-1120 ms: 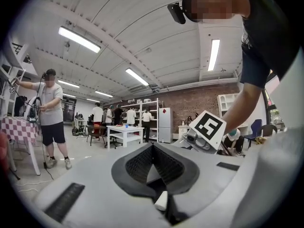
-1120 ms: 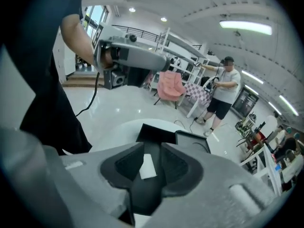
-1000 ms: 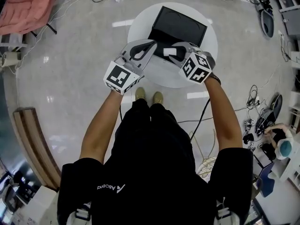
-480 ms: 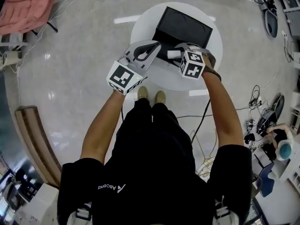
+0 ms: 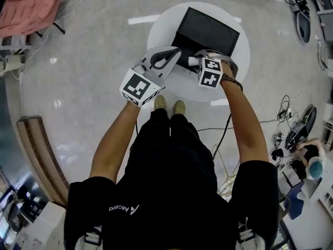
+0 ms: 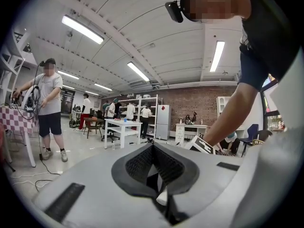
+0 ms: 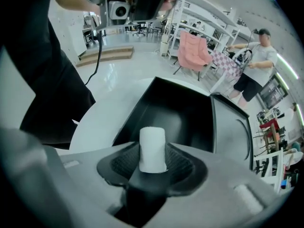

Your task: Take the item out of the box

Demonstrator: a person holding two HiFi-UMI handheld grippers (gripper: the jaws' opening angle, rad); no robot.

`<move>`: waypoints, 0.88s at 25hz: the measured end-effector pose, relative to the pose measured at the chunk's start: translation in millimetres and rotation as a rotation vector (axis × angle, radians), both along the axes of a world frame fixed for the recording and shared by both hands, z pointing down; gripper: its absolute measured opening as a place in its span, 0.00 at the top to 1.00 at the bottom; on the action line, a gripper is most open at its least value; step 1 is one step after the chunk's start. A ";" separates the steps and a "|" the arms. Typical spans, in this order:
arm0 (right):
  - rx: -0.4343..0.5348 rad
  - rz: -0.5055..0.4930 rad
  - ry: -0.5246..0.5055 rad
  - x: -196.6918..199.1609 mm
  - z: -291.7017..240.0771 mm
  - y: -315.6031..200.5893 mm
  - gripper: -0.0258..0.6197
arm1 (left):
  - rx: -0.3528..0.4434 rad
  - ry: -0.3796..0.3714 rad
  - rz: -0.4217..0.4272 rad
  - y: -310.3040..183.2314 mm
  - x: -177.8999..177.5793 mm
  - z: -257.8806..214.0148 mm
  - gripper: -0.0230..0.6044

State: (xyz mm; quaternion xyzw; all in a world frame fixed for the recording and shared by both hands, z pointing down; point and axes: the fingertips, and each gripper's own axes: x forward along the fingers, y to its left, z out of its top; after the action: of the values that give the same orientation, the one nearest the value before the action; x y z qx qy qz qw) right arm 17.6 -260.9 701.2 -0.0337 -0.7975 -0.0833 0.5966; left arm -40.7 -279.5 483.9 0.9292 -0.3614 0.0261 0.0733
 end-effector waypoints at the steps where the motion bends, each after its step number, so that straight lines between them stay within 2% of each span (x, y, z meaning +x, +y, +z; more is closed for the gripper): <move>1: 0.001 0.002 -0.006 -0.6 -1.7 0.2 0.70 | -0.002 -0.001 0.001 0.4 -0.4 -0.1 0.97; 6: 0.022 0.043 -0.046 0.6 -3.2 -2.7 0.70 | 0.015 -0.013 -0.004 1.9 -5.2 3.8 0.97; 9: 0.044 0.107 -0.112 -0.5 -19.5 -9.4 0.70 | 0.010 -0.006 0.003 3.4 -2.7 -0.9 0.97; 17: 0.076 0.382 -0.407 -3.5 -97.1 -23.1 0.71 | 0.033 0.026 0.009 6.1 4.7 -24.3 0.97; 22: 0.122 0.512 -0.617 -2.2 -159.8 -22.2 0.71 | 0.074 0.056 0.000 8.8 6.3 -52.8 0.97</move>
State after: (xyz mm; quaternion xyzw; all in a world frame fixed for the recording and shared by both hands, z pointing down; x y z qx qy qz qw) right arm 15.4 -283.1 541.3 0.2282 -0.9153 0.0147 0.3317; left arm -34.5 -270.7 431.2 0.9316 -0.3599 -0.0134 0.0491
